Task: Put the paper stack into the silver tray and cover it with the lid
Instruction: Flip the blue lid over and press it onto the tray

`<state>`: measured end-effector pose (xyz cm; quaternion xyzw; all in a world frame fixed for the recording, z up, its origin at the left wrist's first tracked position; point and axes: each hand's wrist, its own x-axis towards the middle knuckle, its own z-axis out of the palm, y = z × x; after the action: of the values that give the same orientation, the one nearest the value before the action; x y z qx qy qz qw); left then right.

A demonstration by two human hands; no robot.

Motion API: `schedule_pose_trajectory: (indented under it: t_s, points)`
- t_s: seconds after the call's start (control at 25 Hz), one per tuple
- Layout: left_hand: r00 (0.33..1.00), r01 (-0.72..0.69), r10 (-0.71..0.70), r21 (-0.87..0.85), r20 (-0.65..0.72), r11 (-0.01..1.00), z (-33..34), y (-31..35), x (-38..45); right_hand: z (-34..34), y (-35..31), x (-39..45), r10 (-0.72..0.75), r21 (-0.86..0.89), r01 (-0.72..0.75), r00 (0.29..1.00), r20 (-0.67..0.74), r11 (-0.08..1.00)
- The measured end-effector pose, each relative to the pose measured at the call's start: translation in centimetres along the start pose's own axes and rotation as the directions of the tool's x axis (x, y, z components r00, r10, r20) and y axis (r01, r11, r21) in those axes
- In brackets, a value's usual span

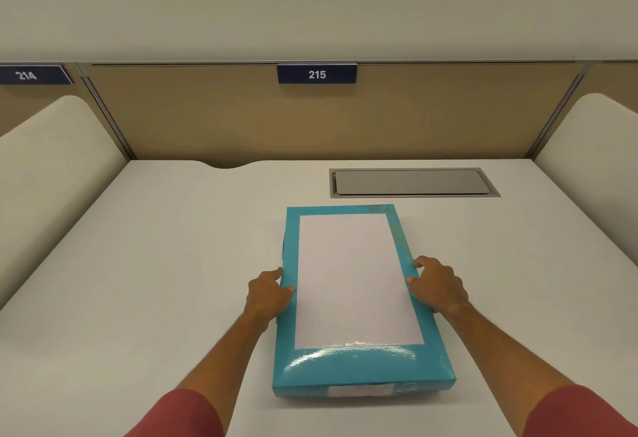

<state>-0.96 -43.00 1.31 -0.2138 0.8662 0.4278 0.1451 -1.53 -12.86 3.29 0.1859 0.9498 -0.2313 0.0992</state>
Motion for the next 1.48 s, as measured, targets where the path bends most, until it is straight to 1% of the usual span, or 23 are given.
schedule_pose_trajectory:
  t_s: [0.08, 0.16, 0.24, 0.32, 0.36, 0.44, 0.52, 0.56, 0.72, 0.84, 1.08, 1.16, 1.36, 1.48]
  points:
    - [1.0, -0.025, 0.024, 0.073, 0.021, 0.997, -0.3, 0.2, 0.5, -0.1, -0.3, 0.4, -0.002, -0.064, 0.004, 1.0, 0.031, 0.998]
    - [0.994, -0.112, 0.109, 0.228, 0.024, 0.967, -0.8, 0.6, 1.0, 0.0, -1.0, 0.9, -0.043, -0.148, 0.049, 0.998, 0.042, 0.988]
    - [0.97, -0.24, 0.238, 0.371, 0.051, 0.897, -1.2, 1.7, 1.3, 0.3, -2.1, 1.6, -0.154, -0.178, 0.16, 0.987, 0.044, 0.971]
    - [0.934, -0.355, 0.334, 0.437, 0.128, 0.826, -1.3, 3.1, 1.6, 0.2, -3.4, 2.0, -0.267, -0.202, 0.277, 0.961, 0.073, 0.939]
    - [0.92, -0.392, 0.351, 0.465, 0.177, 0.794, -1.2, 3.6, 1.7, 0.3, -3.9, 2.2, -0.294, -0.226, 0.309, 0.951, 0.099, 0.924]
    - [0.904, -0.426, 0.335, 0.508, 0.264, 0.748, -0.9, 4.0, 1.8, 0.6, -4.4, 2.5, -0.301, -0.292, 0.335, 0.941, 0.158, 0.896]
    - [0.915, -0.39, 0.243, 0.547, 0.323, 0.741, 0.0, 3.9, 4.1, 2.2, -4.9, 5.1, -0.253, -0.342, 0.343, 0.925, 0.282, 0.875]
    - [0.917, -0.382, 0.232, 0.554, 0.323, 0.739, 0.1, 3.6, 4.1, 2.5, -4.9, 5.0, -0.243, -0.374, 0.344, 0.925, 0.292, 0.861]
    - [0.914, -0.399, 0.274, 0.55, 0.298, 0.734, 0.2, 3.3, 4.3, 2.5, -4.8, 5.1, -0.261, -0.414, 0.346, 0.933, 0.248, 0.842]
    - [0.912, -0.403, 0.275, 0.546, 0.304, 0.734, 0.3, 3.1, 4.5, 2.8, -4.8, 5.0, -0.261, -0.422, 0.346, 0.933, 0.247, 0.838]
    - [0.888, -0.459, 0.352, 0.506, 0.296, 0.73, 0.6, 1.6, 2.2, 3.1, -3.5, 2.6, -0.322, -0.354, 0.385, 0.92, 0.225, 0.852]
    - [0.874, -0.483, 0.354, 0.525, 0.332, 0.701, 0.9, 0.6, 0.5, 3.1, -2.6, 0.9, -0.329, -0.332, 0.411, 0.903, 0.277, 0.849]
    - [0.836, -0.536, 0.282, 0.592, 0.471, 0.602, 1.2, -2.1, -3.9, 3.3, -0.3, -3.8, -0.296, -0.284, 0.438, 0.854, 0.427, 0.853]
    - [0.817, -0.569, 0.283, 0.618, 0.503, 0.543, 1.4, -2.9, -5.5, 3.3, 0.3, -5.8, -0.271, -0.311, 0.462, 0.823, 0.499, 0.83]
